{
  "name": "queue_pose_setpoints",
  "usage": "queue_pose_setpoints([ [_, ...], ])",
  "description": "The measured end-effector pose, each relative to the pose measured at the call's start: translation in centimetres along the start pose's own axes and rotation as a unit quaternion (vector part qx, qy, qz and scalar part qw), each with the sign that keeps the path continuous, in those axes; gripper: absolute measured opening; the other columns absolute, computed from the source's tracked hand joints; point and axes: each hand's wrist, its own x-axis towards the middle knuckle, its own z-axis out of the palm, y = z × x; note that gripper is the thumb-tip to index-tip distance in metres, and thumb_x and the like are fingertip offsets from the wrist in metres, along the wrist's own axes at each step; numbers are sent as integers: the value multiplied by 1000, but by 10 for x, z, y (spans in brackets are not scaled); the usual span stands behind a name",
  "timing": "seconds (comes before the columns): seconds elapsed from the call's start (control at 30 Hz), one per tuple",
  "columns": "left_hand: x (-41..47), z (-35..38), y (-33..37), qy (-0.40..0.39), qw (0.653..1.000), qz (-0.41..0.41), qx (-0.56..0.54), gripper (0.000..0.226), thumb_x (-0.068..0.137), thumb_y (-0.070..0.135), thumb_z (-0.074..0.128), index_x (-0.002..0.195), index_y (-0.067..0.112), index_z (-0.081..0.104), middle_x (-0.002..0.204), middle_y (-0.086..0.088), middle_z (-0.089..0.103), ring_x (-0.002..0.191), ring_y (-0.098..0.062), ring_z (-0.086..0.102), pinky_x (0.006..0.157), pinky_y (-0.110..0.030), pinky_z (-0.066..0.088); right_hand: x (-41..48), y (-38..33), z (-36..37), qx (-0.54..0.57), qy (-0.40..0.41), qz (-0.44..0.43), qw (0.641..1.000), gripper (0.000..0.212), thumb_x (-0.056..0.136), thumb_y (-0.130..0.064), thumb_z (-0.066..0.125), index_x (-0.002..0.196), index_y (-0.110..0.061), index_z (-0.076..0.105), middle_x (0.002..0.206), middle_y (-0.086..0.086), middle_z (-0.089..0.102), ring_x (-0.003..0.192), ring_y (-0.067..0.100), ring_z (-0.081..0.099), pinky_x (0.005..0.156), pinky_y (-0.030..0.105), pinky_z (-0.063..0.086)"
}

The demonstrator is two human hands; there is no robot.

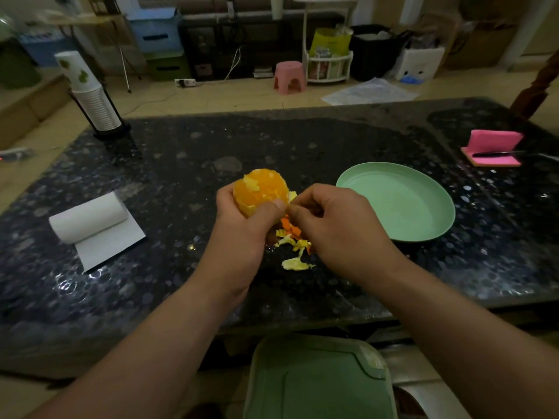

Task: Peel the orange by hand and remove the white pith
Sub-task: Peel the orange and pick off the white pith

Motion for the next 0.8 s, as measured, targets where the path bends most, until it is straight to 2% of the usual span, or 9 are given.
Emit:
queue_pose_setpoints([
  [0.07,-3,3,-2,11,998,36,59,56,91,36,76,136,35,43,120,2,65,99,-12,69,76,-27,54,-2,-1,3,-28,21,-10,999,11,100,-30,69,90,-31,72,75,-12,70,66,4,66,63,29,58],
  [0.17,-10,9,-4,19,992,71,103,54,96,27,74,135,36,37,117,7,59,93,-2,65,69,-14,53,-3,-1,7,-55,44,-15,997,10,98,-29,69,89,-27,70,73,-10,68,63,6,65,62,36,60],
  [0.2,-11,10,-4,23,992,68,103,54,96,28,74,135,37,37,117,8,59,93,-2,65,70,-15,54,-3,-1,8,-53,49,-13,997,11,98,-29,69,87,-27,69,73,-9,68,63,6,65,61,35,60],
  [0.3,-10,10,-2,27,997,36,67,56,88,39,76,134,37,43,118,4,65,100,-11,70,84,-34,60,-2,-1,5,-34,57,-10,998,14,94,-29,71,81,-28,68,70,-9,67,63,6,63,56,26,51],
  [0.37,-6,7,-1,17,1000,-1,23,60,80,41,74,134,34,48,119,1,69,104,-19,72,86,-41,61,-1,-2,2,-20,57,-12,998,13,92,-27,73,80,-27,69,69,-8,67,63,8,62,56,26,48],
  [0.47,-2,2,3,-13,998,-43,-50,62,79,37,70,137,22,54,118,-6,72,91,-20,72,71,-35,55,-1,-1,-2,11,46,-21,999,12,91,-24,73,79,-24,69,68,-6,67,59,8,59,54,28,48],
  [0.6,1,-3,5,-47,989,-68,-122,56,85,31,63,133,2,58,96,-8,68,73,-17,62,61,-31,48,0,-1,-5,78,14,-27,997,12,90,-20,73,78,-20,69,65,0,67,51,4,51,48,20,41],
  [0.7,2,-5,7,-71,981,-80,-162,35,96,26,57,124,4,60,89,-8,66,69,-17,57,57,-27,47,2,1,-8,121,-9,-24,992,11,91,-16,72,81,-17,71,65,3,66,51,6,50,47,21,41],
  [0.8,2,-9,10,-99,972,-102,-187,45,89,31,58,123,4,61,92,-10,64,68,-16,57,55,-25,48,4,4,-10,149,-29,-24,988,9,93,-13,72,84,-16,72,69,6,67,58,8,52,54,27,45],
])
